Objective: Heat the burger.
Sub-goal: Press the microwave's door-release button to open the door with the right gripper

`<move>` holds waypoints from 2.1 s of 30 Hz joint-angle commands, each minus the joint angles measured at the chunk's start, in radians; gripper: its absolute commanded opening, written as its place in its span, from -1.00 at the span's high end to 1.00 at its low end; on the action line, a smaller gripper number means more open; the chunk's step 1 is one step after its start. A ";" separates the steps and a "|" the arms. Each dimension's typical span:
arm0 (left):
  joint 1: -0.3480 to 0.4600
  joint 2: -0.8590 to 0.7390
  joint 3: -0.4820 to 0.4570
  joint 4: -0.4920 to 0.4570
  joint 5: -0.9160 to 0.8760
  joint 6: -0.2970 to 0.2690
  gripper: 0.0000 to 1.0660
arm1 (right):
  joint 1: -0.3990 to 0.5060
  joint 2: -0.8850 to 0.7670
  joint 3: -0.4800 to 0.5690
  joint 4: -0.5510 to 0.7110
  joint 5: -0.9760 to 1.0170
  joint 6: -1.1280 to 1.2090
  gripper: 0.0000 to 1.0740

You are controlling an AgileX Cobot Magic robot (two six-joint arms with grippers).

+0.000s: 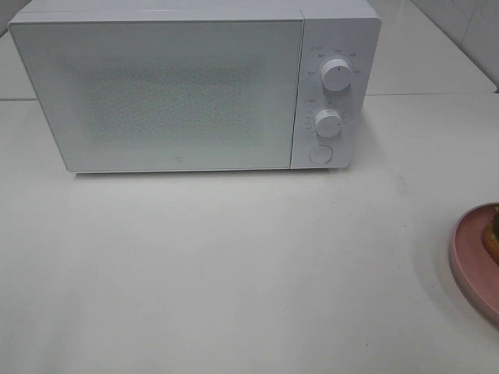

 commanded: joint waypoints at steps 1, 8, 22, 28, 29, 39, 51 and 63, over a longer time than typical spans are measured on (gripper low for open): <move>0.000 -0.021 0.004 0.000 -0.009 0.002 -0.83 | -0.003 0.074 -0.006 -0.007 -0.098 -0.007 -0.42; 0.000 -0.021 0.004 0.000 -0.009 0.002 -0.83 | -0.003 0.190 -0.006 -0.007 -0.212 -0.007 -0.42; 0.000 -0.021 0.004 0.000 -0.009 0.002 -0.83 | -0.003 0.482 -0.006 -0.007 -0.523 -0.006 -0.42; 0.000 -0.021 0.004 0.000 -0.009 0.002 -0.83 | -0.003 0.599 -0.006 -0.007 -0.692 -0.006 -0.42; 0.000 -0.021 0.004 0.000 -0.009 0.002 -0.83 | -0.003 0.599 -0.006 -0.007 -0.692 -0.006 -0.42; 0.000 -0.021 0.004 0.000 -0.009 0.002 -0.83 | -0.003 0.746 0.033 -0.014 -1.025 -0.025 -0.41; 0.000 -0.021 0.004 0.000 -0.009 0.002 -0.83 | 0.166 0.904 0.160 0.182 -1.376 -0.176 -0.41; 0.000 -0.021 0.004 0.000 -0.009 0.002 -0.83 | 0.400 1.028 0.162 0.474 -1.571 -0.331 -0.41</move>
